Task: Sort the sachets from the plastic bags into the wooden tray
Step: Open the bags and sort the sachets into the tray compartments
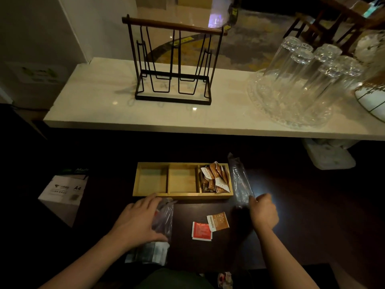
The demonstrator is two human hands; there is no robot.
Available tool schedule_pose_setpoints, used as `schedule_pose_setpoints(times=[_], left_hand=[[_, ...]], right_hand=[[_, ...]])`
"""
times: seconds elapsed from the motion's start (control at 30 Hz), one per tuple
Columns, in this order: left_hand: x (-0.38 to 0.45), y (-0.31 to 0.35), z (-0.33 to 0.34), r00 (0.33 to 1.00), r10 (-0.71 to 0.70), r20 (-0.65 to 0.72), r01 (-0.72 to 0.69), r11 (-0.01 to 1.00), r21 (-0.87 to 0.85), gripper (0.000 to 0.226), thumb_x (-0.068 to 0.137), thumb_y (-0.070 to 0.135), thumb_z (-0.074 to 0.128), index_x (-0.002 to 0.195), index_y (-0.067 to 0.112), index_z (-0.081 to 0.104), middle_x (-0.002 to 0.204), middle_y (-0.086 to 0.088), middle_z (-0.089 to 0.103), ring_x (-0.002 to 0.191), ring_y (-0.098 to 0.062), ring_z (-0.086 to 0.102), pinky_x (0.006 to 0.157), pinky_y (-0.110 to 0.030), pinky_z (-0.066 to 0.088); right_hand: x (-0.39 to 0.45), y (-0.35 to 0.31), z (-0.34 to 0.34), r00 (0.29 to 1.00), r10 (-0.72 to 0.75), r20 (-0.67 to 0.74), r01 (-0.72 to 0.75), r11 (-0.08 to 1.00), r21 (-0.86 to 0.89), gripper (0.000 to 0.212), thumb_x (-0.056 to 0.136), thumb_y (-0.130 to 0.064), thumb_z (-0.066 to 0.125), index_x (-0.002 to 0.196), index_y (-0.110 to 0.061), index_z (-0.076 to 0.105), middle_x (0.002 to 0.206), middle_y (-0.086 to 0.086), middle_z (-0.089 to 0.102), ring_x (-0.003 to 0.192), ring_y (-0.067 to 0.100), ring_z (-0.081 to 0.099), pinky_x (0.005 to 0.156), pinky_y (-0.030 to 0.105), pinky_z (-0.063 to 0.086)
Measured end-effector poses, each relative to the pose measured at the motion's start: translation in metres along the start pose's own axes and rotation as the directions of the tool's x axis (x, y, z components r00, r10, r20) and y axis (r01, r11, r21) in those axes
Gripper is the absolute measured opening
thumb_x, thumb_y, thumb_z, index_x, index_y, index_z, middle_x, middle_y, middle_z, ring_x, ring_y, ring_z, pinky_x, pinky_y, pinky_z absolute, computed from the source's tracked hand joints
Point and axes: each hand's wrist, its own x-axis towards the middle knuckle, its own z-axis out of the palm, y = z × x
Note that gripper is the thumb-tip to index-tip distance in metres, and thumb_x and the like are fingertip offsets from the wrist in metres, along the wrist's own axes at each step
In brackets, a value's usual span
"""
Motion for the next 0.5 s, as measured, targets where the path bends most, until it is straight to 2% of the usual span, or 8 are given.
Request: schedule_pose_setpoints(times=[0.07, 0.13, 0.23, 0.3, 0.4, 0.43, 0.5], left_hand=[[0.000, -0.002, 0.002, 0.993, 0.001, -0.122, -0.004, 1.000, -0.023, 0.076, 0.079, 0.059, 0.056, 0.140, 0.026, 0.026, 0.152, 0.003, 0.029, 0.134, -0.015, 0.037, 0.108, -0.033, 0.035], [0.002, -0.006, 0.002, 0.973, 0.009, -0.232, -0.029, 0.996, -0.085, 0.041, 0.088, 0.042, 0.052, 0.126, 0.028, 0.044, 0.133, 0.008, 0.049, 0.116, -0.009, 0.050, 0.093, -0.026, 0.043], [0.003, -0.014, -0.004, 0.957, -0.038, -0.286, -0.022, 0.979, -0.203, 0.014, 0.090, 0.030, 0.053, 0.102, 0.027, 0.057, 0.105, 0.010, 0.061, 0.092, -0.007, 0.057, 0.074, -0.022, 0.047], [0.004, -0.020, -0.008, 0.949, -0.099, -0.300, 0.020, 0.967, -0.254, 0.005, 0.090, 0.030, 0.053, 0.092, 0.026, 0.057, 0.096, 0.010, 0.062, 0.079, -0.006, 0.055, 0.067, -0.023, 0.047], [0.001, -0.027, -0.011, 0.926, -0.131, -0.354, 0.049, 0.971, -0.233, 0.010, 0.090, 0.033, 0.055, 0.084, 0.025, 0.053, 0.087, 0.009, 0.059, 0.071, -0.007, 0.051, 0.057, -0.023, 0.037], [-0.001, -0.028, -0.013, 0.916, -0.128, -0.381, 0.042, 0.973, -0.227, 0.011, 0.089, 0.034, 0.055, 0.082, 0.026, 0.052, 0.084, 0.009, 0.057, 0.071, -0.007, 0.051, 0.056, -0.023, 0.035], [-0.006, -0.029, -0.018, 0.911, -0.111, -0.397, -0.003, 0.961, -0.275, 0.016, 0.089, 0.034, 0.055, 0.077, 0.029, 0.046, 0.078, 0.011, 0.051, 0.068, -0.006, 0.051, 0.054, -0.023, 0.035]], right_hand=[[-0.001, -0.001, -0.002, 0.999, -0.034, -0.028, 0.033, 0.999, -0.017, 0.034, 0.091, -0.042, 0.053, 0.097, -0.009, 0.052, 0.097, 0.022, 0.067, 0.092, 0.040, 0.063, 0.070, 0.037, 0.039], [-0.001, -0.001, -0.004, 0.996, -0.067, -0.065, 0.066, 0.998, -0.025, 0.034, 0.092, -0.045, 0.049, 0.098, -0.011, 0.051, 0.095, 0.022, 0.067, 0.090, 0.040, 0.063, 0.070, 0.038, 0.039], [-0.003, -0.006, -0.008, 0.983, -0.144, -0.118, 0.146, 0.989, 0.004, 0.030, 0.093, -0.041, 0.048, 0.101, -0.013, 0.050, 0.092, 0.021, 0.068, 0.086, 0.041, 0.064, 0.067, 0.038, 0.039], [-0.007, -0.015, -0.012, 0.970, -0.215, -0.117, 0.221, 0.974, 0.042, 0.023, 0.094, -0.037, 0.048, 0.100, -0.015, 0.049, 0.088, 0.015, 0.067, 0.082, 0.038, 0.064, 0.063, 0.035, 0.040], [-0.025, -0.035, -0.014, 0.920, -0.393, -0.006, 0.390, 0.911, 0.137, 0.010, 0.095, -0.025, 0.051, 0.098, -0.015, 0.055, 0.083, 0.004, 0.064, 0.072, 0.024, 0.061, 0.053, 0.027, 0.037], [-0.035, -0.043, -0.012, 0.883, -0.466, 0.061, 0.450, 0.876, 0.171, 0.007, 0.095, -0.021, 0.052, 0.097, -0.016, 0.056, 0.083, 0.001, 0.063, 0.071, 0.017, 0.060, 0.053, 0.023, 0.039], [-0.061, -0.060, -0.008, 0.766, -0.598, 0.236, 0.545, 0.798, 0.257, 0.005, 0.094, -0.019, 0.055, 0.097, -0.021, 0.057, 0.086, -0.011, 0.058, 0.077, 0.002, 0.057, 0.066, 0.019, 0.047]])
